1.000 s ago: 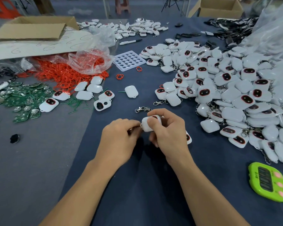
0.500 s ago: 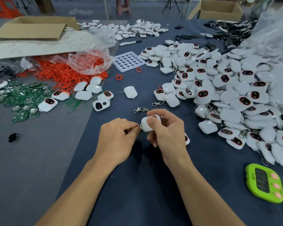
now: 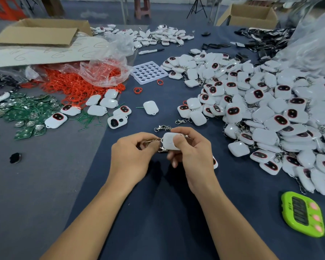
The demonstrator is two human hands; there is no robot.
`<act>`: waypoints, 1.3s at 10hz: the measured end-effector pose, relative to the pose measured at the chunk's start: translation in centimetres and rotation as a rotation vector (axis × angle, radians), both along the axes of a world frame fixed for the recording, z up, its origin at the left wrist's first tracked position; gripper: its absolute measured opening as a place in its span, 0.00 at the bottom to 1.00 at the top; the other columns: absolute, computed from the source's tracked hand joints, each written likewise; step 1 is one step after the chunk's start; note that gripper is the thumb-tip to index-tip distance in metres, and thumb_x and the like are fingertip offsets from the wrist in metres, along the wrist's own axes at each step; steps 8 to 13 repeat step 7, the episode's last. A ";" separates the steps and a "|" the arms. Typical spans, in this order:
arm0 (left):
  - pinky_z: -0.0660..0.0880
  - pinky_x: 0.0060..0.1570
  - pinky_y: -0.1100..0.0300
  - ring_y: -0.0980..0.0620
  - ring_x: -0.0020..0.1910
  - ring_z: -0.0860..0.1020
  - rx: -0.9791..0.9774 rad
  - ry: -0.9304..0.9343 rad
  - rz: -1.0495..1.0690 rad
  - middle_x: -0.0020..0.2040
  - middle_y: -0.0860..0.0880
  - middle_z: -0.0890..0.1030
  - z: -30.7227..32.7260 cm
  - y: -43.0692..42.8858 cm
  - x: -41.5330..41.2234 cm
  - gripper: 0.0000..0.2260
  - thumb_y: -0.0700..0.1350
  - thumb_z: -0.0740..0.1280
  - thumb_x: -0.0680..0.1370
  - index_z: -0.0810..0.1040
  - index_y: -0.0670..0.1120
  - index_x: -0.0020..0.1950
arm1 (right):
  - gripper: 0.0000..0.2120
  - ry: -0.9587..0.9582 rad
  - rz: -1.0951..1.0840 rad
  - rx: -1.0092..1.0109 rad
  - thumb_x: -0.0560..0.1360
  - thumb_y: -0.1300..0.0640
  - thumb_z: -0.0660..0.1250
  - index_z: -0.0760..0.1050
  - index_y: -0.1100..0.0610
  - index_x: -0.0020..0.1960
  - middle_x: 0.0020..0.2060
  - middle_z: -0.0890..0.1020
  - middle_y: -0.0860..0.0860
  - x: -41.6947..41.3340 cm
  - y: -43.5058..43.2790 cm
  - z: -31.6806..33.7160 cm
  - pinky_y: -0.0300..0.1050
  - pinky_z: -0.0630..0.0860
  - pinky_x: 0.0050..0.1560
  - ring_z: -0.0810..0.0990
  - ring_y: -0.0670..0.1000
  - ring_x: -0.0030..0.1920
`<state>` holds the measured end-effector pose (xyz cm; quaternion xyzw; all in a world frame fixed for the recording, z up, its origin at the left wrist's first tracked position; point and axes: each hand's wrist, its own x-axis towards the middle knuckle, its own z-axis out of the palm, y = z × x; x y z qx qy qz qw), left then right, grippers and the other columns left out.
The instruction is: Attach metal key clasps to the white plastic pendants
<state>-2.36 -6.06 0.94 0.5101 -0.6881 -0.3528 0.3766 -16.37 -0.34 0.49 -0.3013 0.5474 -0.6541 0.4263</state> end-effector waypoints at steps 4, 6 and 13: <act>0.69 0.38 0.78 0.66 0.41 0.79 0.054 -0.083 0.056 0.40 0.67 0.82 -0.9 -0.6 0.0 0.22 0.34 0.66 0.73 0.84 0.64 0.45 | 0.13 -0.283 -0.039 0.051 0.78 0.73 0.64 0.81 0.61 0.57 0.39 0.84 0.60 -3.7 2.1 3.6 0.40 0.75 0.27 0.81 0.52 0.31; 0.69 0.38 0.79 0.65 0.42 0.79 0.047 -0.045 0.009 0.38 0.63 0.83 -1.3 -0.6 0.2 0.24 0.32 0.65 0.73 0.82 0.64 0.43 | 0.23 -0.769 -0.443 -0.395 0.80 0.76 0.57 0.71 0.60 0.71 0.68 0.78 0.60 -11.5 4.7 7.9 0.47 0.84 0.55 0.86 0.56 0.60; 0.70 0.39 0.77 0.64 0.41 0.79 0.073 -0.009 0.017 0.40 0.67 0.82 -1.2 -0.6 0.5 0.22 0.34 0.67 0.73 0.83 0.64 0.42 | 0.24 -0.624 -0.391 -0.199 0.81 0.75 0.57 0.71 0.58 0.73 0.68 0.78 0.58 -10.2 5.0 7.1 0.49 0.83 0.61 0.82 0.56 0.65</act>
